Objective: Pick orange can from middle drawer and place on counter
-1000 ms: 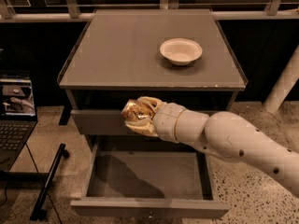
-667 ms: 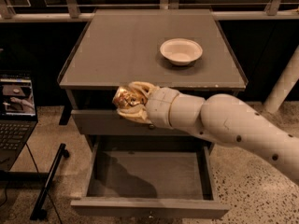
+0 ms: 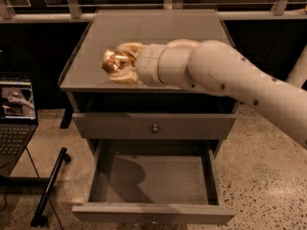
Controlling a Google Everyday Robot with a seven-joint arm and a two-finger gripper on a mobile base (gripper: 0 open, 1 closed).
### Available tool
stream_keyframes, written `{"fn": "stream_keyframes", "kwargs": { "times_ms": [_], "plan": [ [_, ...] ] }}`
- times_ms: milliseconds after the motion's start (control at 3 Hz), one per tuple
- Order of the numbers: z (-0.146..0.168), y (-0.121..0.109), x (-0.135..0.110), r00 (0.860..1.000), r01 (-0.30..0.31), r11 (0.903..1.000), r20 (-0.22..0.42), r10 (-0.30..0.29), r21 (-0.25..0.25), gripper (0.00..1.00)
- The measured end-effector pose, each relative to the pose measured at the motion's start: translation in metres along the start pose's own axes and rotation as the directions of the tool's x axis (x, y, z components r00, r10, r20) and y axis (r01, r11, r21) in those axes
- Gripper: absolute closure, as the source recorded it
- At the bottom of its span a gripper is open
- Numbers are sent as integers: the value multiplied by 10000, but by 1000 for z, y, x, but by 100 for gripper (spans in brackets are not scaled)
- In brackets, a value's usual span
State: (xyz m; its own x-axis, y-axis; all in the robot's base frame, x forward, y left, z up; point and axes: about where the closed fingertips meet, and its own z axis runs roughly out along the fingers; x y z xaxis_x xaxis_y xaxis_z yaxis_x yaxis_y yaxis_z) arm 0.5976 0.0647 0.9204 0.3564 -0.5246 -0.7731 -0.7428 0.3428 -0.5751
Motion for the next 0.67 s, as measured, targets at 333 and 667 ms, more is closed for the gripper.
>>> {"fn": "stream_keyframes", "kwargs": {
  "times_ms": [333, 667],
  "plan": [
    [28, -41, -1, 9992, 309, 9995, -252, -309, -5, 100],
    [68, -64, -3, 9980, 495, 9981, -370, -508, -371, 100]
  ]
}}
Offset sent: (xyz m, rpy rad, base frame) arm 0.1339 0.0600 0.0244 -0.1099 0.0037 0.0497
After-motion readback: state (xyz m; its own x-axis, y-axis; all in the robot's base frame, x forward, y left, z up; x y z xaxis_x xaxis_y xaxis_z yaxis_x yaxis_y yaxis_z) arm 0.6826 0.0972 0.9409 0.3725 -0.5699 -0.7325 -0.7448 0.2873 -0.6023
